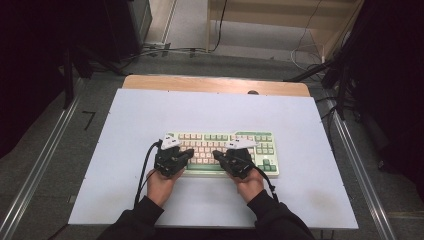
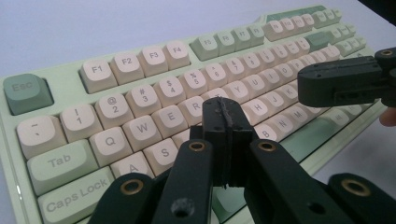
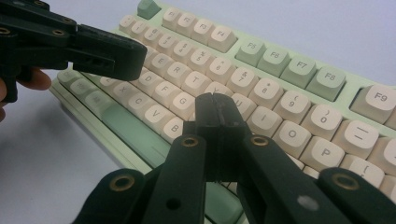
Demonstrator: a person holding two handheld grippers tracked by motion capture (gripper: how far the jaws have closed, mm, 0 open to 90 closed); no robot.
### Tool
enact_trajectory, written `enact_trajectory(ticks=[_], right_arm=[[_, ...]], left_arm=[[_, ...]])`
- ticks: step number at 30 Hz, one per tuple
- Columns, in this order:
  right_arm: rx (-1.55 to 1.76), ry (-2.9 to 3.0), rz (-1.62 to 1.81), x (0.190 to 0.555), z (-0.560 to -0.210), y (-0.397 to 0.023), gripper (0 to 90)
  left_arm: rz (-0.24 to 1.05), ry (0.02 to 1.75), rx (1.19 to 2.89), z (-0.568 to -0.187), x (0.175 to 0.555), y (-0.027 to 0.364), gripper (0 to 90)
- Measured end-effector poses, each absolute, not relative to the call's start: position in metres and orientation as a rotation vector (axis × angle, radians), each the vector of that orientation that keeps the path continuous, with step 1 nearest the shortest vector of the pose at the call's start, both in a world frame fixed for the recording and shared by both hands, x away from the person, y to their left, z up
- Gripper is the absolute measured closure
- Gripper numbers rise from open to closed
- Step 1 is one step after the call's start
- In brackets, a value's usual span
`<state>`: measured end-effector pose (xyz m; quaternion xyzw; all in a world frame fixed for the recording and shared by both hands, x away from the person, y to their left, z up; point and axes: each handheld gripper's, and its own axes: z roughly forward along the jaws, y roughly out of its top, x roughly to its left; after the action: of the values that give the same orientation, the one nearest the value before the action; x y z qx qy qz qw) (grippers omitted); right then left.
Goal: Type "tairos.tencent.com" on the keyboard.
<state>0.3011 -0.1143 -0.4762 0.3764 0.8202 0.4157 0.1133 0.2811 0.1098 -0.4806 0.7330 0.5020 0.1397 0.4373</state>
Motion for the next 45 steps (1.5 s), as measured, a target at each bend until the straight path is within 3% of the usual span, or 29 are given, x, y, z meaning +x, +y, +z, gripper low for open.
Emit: enact_trajectory(ticks=[45], right_arm=[[1.097, 2.421, 1.213, 0.3, -0.478, -0.112, 87.8]], left_arm=[[0.411, 1.326, 1.804, -0.49, 0.305, 0.112, 90.0]])
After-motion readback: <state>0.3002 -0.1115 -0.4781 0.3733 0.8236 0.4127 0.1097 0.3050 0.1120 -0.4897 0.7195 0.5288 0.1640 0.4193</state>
